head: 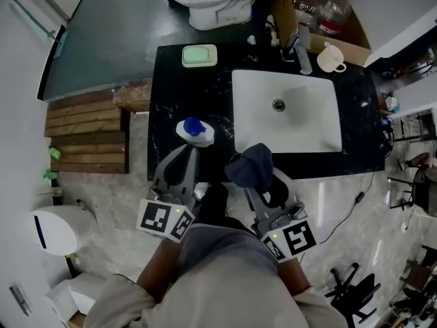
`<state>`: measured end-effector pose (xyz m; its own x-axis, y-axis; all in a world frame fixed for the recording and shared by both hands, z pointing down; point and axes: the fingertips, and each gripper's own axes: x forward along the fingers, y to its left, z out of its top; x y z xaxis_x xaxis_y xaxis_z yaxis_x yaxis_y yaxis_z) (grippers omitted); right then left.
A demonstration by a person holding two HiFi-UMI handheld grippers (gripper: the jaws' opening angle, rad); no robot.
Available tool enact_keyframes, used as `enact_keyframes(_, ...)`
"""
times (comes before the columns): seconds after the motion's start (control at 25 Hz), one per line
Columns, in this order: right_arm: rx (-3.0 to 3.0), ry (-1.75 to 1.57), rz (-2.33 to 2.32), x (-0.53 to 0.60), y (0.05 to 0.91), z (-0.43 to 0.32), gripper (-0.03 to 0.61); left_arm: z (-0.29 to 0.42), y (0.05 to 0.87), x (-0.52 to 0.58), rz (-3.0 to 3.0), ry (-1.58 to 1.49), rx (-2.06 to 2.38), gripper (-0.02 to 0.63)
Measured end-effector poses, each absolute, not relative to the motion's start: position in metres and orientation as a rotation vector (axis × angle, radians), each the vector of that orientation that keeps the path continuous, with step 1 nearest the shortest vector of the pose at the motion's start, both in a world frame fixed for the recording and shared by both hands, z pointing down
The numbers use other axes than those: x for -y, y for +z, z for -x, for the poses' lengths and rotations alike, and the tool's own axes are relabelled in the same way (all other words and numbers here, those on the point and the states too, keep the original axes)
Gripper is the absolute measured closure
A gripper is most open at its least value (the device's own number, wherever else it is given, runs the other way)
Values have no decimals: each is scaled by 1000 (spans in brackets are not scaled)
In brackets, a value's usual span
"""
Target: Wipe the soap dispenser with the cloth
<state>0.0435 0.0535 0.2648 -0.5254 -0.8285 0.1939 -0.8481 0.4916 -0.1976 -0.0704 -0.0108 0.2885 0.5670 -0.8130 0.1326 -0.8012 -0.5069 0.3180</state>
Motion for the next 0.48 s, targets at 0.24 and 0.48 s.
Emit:
enact_keyframes(0.24,2644,417,-1441,-19,269,-38,459,79,298,39,-2459,0,1393,600)
enact_keyframes(0.48,2628,414,-1402,9,278,-35,459,72,308,49,-2521,67,1364,472)
